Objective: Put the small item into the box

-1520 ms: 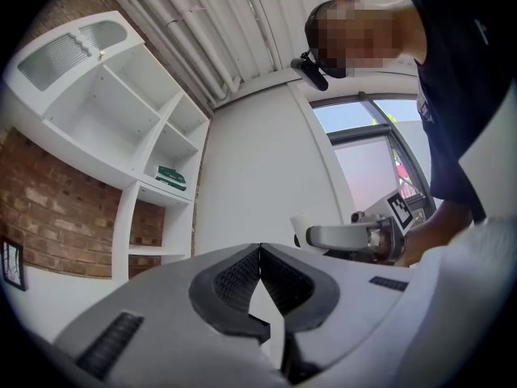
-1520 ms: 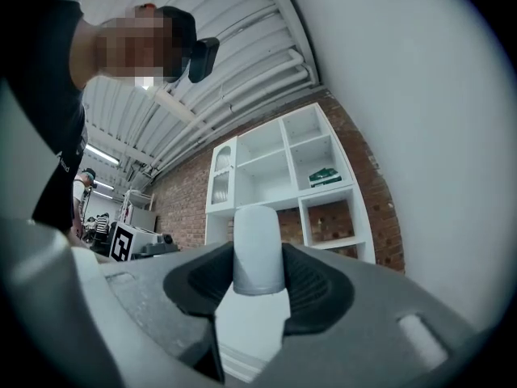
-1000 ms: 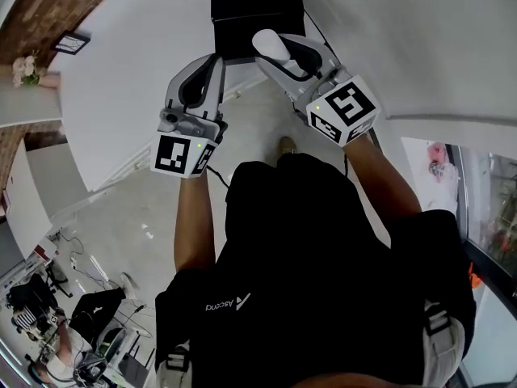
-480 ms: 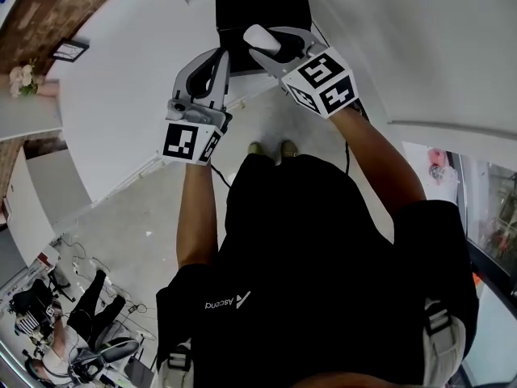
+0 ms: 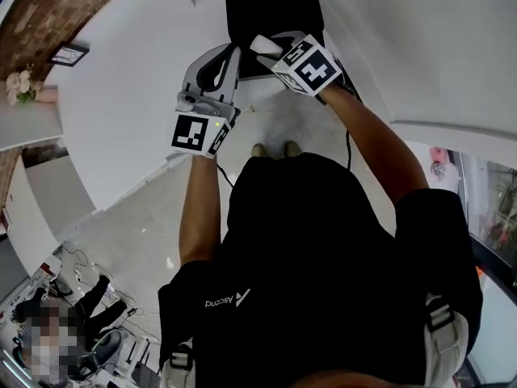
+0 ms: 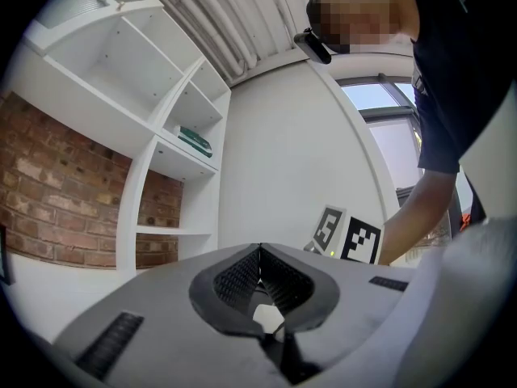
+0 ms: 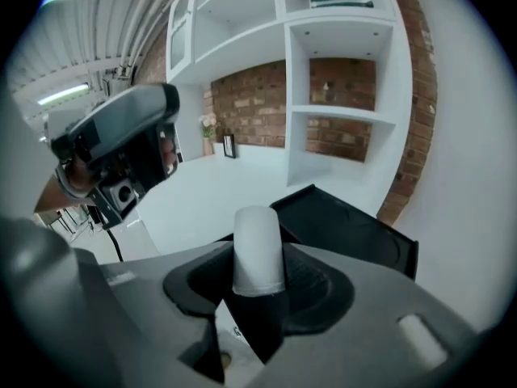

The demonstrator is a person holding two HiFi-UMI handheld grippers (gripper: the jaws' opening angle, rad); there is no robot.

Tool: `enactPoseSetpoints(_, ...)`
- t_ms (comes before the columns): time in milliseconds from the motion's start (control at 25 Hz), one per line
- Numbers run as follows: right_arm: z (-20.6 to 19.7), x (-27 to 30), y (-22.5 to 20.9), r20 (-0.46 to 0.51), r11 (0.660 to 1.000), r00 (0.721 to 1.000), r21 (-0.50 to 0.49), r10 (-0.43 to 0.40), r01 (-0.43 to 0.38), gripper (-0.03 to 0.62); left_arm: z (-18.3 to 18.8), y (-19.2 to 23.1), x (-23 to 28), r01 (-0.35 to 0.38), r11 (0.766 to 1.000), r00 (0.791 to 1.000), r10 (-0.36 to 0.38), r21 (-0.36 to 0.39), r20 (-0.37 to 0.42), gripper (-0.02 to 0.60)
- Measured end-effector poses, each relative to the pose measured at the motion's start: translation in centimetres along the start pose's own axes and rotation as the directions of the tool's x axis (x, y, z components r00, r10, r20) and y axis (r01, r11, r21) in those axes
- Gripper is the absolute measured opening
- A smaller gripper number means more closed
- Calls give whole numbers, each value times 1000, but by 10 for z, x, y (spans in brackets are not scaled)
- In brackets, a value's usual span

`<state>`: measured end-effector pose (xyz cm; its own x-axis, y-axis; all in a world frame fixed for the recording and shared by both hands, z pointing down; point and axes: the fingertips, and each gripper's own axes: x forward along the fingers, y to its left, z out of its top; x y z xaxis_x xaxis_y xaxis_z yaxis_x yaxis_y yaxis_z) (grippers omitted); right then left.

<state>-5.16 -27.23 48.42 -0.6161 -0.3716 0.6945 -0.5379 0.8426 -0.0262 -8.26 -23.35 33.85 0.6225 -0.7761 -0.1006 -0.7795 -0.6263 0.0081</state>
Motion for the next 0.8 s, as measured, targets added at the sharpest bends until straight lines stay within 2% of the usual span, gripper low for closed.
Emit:
enactPoseSetpoints(200, -15, 27, -9, -134, 1000, 991, 7, -20, 21, 176, -5, 8, -3, 18, 1000, 1000, -18, -16, -7, -2)
enactPoseSetpoints(480, -36, 59, -22, -290, 998, 956, 25, -50, 59, 176, -11, 22, -10, 26, 999, 1000, -26, -34, -14, -2)
enactPoseSetpoints(800, -54, 81, -26, -383, 998, 922, 19, -53, 65, 178, -15, 36, -18, 32, 998, 999, -33, -48, -17, -2)
